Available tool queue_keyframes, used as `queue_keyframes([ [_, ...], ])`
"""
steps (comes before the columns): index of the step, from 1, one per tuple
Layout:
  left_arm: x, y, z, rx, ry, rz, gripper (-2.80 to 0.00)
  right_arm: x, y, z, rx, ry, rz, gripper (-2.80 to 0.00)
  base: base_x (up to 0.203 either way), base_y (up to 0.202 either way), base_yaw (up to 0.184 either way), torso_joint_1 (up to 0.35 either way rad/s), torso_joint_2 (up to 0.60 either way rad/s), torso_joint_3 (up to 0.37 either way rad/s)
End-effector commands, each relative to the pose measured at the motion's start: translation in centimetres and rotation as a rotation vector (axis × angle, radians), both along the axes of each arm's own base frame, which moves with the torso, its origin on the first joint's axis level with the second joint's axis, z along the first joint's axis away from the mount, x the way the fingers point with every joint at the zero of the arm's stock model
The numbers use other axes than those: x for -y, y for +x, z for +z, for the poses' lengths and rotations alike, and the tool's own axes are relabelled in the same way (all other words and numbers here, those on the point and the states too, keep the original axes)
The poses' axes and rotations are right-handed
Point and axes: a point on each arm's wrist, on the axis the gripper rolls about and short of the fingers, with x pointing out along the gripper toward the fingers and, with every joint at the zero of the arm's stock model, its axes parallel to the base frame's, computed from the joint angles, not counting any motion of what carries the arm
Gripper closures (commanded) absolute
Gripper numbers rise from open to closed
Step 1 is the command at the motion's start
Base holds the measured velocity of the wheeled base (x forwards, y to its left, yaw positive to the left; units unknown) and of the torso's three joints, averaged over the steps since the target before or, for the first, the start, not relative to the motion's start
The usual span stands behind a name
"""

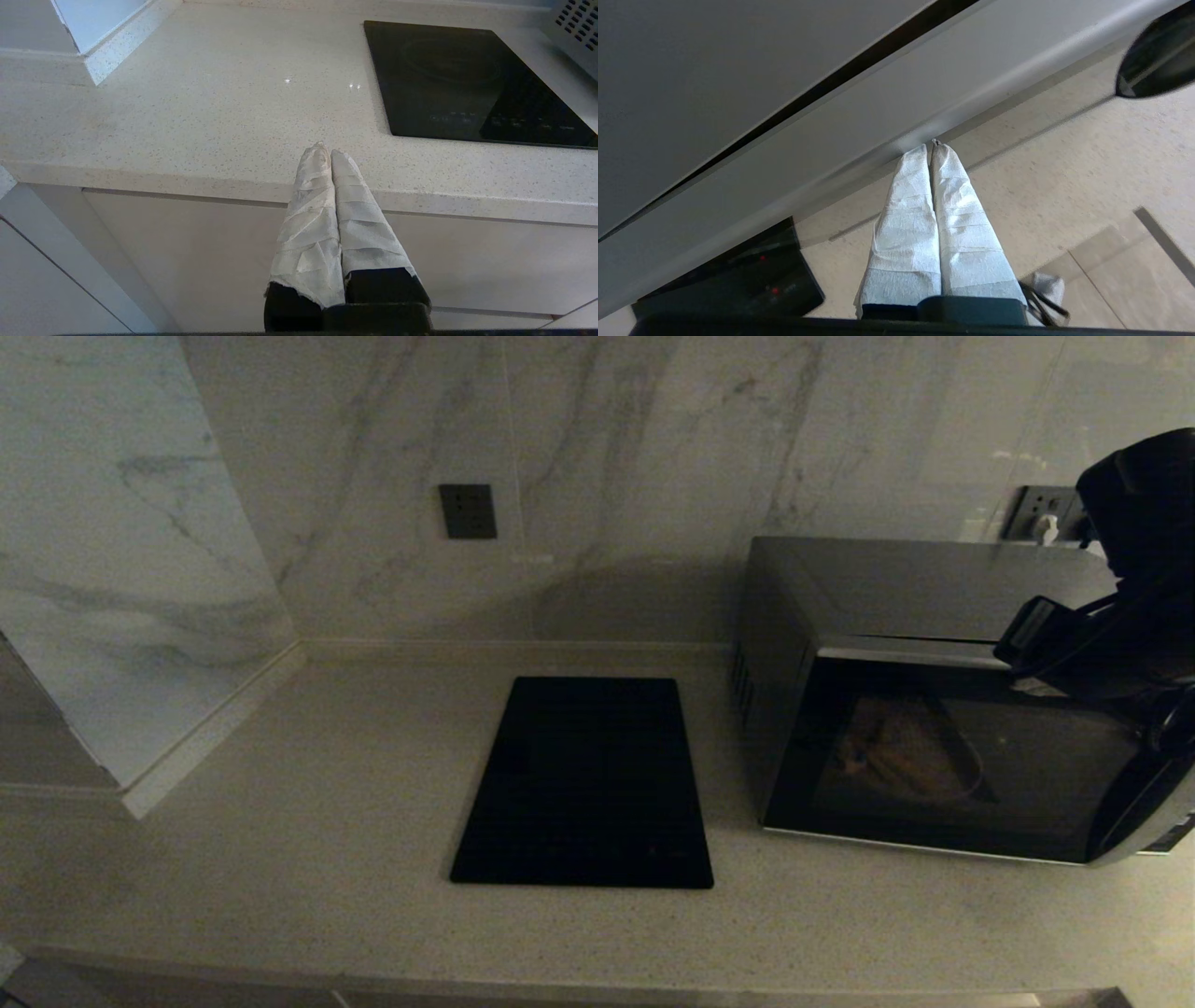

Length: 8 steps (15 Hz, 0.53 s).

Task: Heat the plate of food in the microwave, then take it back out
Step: Close the microwave oven

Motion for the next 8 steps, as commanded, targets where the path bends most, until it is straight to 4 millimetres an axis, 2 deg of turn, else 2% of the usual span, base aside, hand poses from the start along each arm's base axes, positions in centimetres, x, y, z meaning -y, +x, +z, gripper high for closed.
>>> queue_keyframes([
  [1, 0.00, 0.01, 0.00, -0.001, -0.001, 0.001, 0.00, 0.17, 0.12, -0.25, 0.004, 0.003, -0.011, 0.00, 0.000, 0.000, 0.000, 0.000, 0.00, 0.000],
  [8, 0.00, 0.01, 0.00, -0.001, -0.001, 0.001, 0.00, 0.45, 0.92, -0.38, 0.042, 0.009, -0.024, 0.00, 0.000, 0.000, 0.000, 0.000, 0.00, 0.000],
])
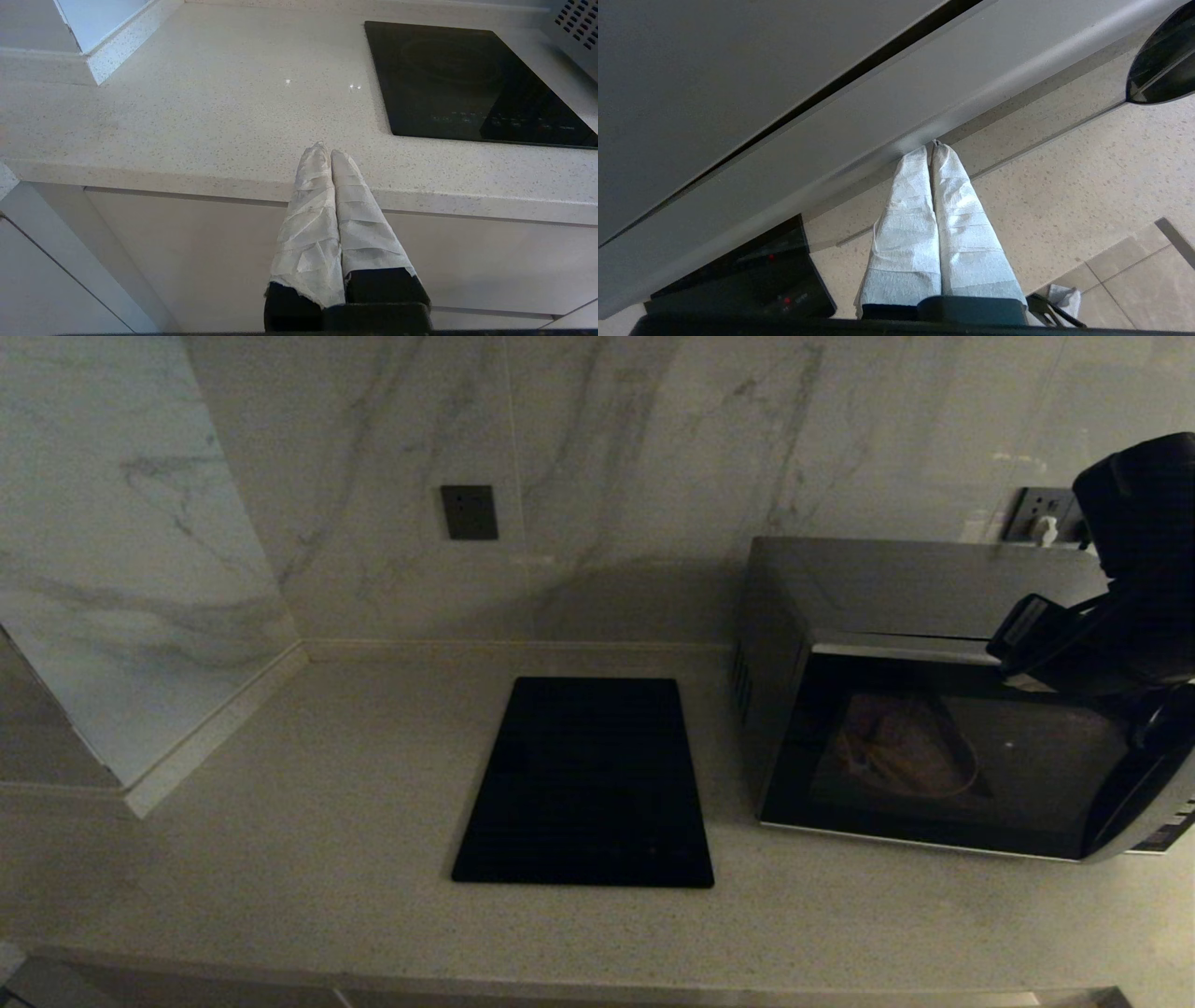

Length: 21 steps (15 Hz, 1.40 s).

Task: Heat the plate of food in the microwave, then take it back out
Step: Close the microwave oven

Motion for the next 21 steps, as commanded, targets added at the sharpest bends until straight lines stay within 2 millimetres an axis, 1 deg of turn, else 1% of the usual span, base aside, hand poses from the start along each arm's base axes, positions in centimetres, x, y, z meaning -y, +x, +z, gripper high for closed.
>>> queue_keyframes([
  [1, 0.0, 0.0, 0.0, 0.000, -0.001, 0.001, 0.00, 0.1, 0.3, -0.2, 0.012, 0.001, -0.011, 0.00, 0.000, 0.000, 0.000, 0.000, 0.00, 0.000],
  [14, 0.0, 0.0, 0.0, -0.001, -0.001, 0.001, 0.00, 0.6, 2.3, -1.4, 0.056, -0.014, -0.020, 0.00, 0.000, 0.000, 0.000, 0.000, 0.00, 0.000],
  [19, 0.0, 0.0, 0.0, 0.000, -0.001, 0.001, 0.00, 1.3, 3.0, -1.9, 0.067, -0.031, -0.031, 0.00, 0.000, 0.000, 0.000, 0.000, 0.00, 0.000],
  [21, 0.0, 0.0, 0.0, 0.000, -0.001, 0.001, 0.00, 1.5, 3.6, -2.3, 0.078, -0.040, -0.034, 0.00, 0.000, 0.000, 0.000, 0.000, 0.00, 0.000],
])
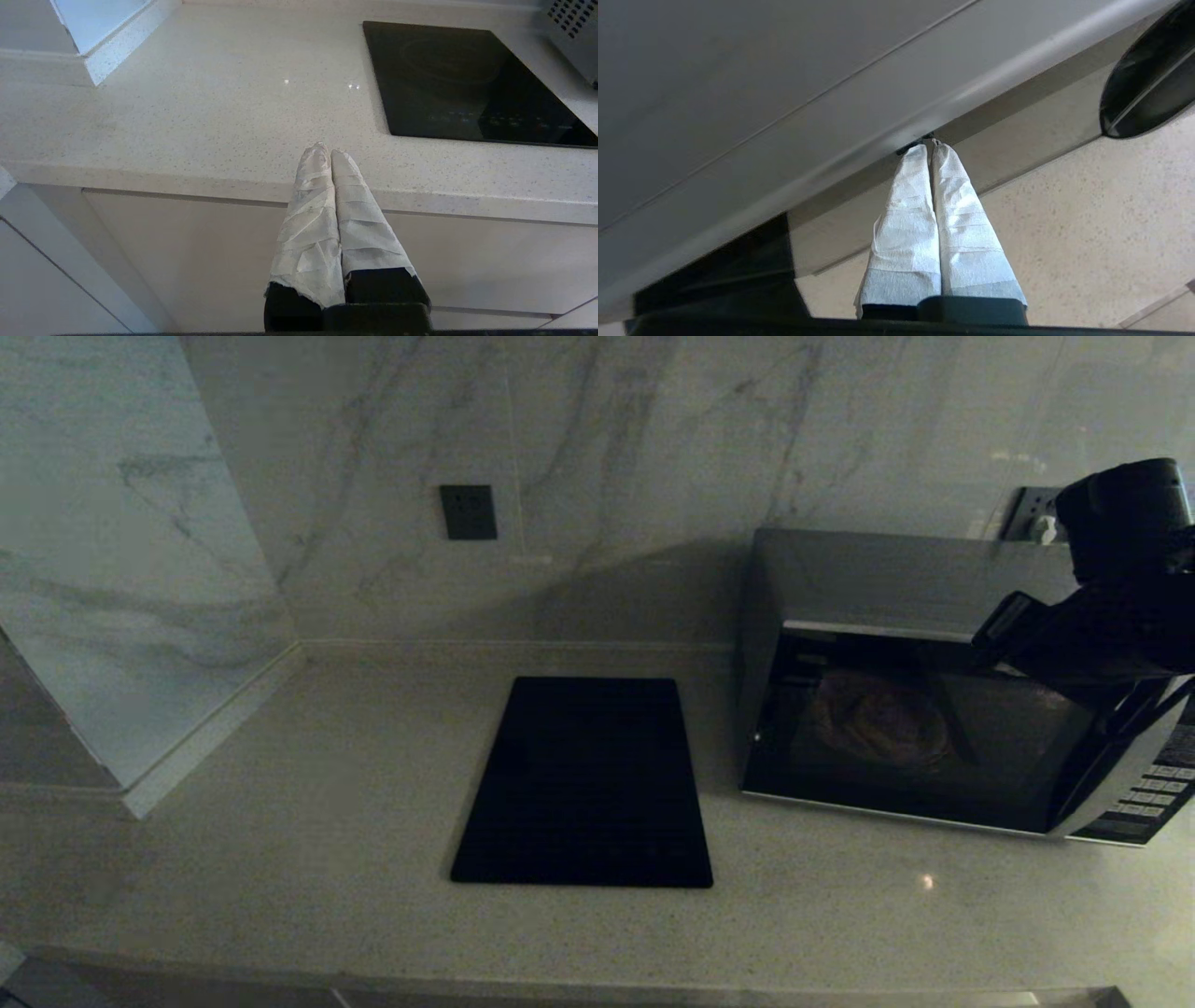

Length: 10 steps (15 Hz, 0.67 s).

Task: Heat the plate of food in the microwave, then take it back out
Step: Close the microwave oven

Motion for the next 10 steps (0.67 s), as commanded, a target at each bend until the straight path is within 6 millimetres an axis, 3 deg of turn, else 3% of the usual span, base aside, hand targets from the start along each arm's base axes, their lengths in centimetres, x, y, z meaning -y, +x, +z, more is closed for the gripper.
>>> queue_keyframes([
  [1, 0.0, 0.0, 0.0, -0.001, -0.001, 0.001, 0.00, 0.4, 0.8, -0.8, -0.004, -0.008, -0.010, 0.00, 0.000, 0.000, 0.000, 0.000, 0.00, 0.000],
  [5, 0.0, 0.0, 0.0, 0.000, -0.001, 0.001, 0.00, 0.6, 0.4, -0.4, 0.012, -0.010, -0.012, 0.00, 0.000, 0.000, 0.000, 0.000, 0.00, 0.000],
  [8, 0.0, 0.0, 0.0, -0.001, -0.001, 0.001, 0.00, 0.8, -2.3, 0.2, 0.014, -0.020, -0.001, 0.00, 0.000, 0.000, 0.000, 0.000, 0.00, 0.000],
  [10, 0.0, 0.0, 0.0, -0.001, -0.001, 0.001, 0.00, 1.0, -5.2, 0.5, 0.018, -0.031, 0.009, 0.00, 0.000, 0.000, 0.000, 0.000, 0.00, 0.000],
])
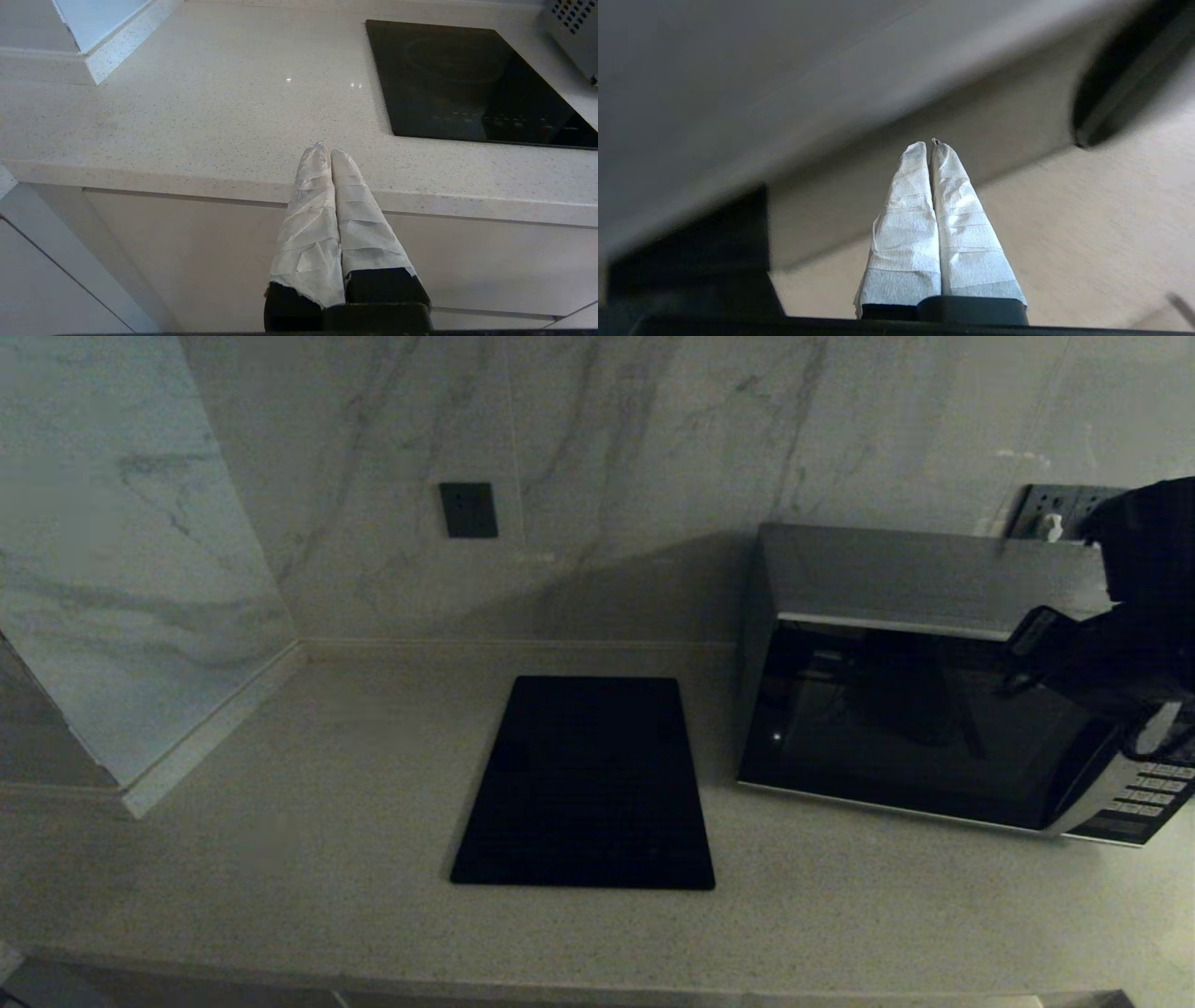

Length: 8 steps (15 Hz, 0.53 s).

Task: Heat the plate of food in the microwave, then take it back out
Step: Close the microwave oven, then open the microwave oven

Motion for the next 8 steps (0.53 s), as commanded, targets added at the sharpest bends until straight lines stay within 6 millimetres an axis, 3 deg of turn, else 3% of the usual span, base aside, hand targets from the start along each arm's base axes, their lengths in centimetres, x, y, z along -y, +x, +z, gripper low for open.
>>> queue_keyframes([
  [1, 0.0, 0.0, 0.0, -0.001, 0.000, 0.001, 0.00, 0.4, -4.3, 1.2, 0.035, -0.002, 0.001, 0.00, 0.000, 0.000, 0.000, 0.000, 0.00, 0.000],
  [4, 0.0, 0.0, 0.0, -0.001, 0.000, 0.001, 0.00, 2.2, -9.0, 1.6, 0.061, -0.033, -0.045, 0.00, 0.000, 0.000, 0.000, 0.000, 0.00, 0.000],
  [8, 0.0, 0.0, 0.0, 0.000, 0.000, 0.001, 0.00, 7.4, -12.9, 0.7, 0.063, -0.048, -0.211, 0.00, 0.000, 0.000, 0.000, 0.000, 0.00, 0.000],
])
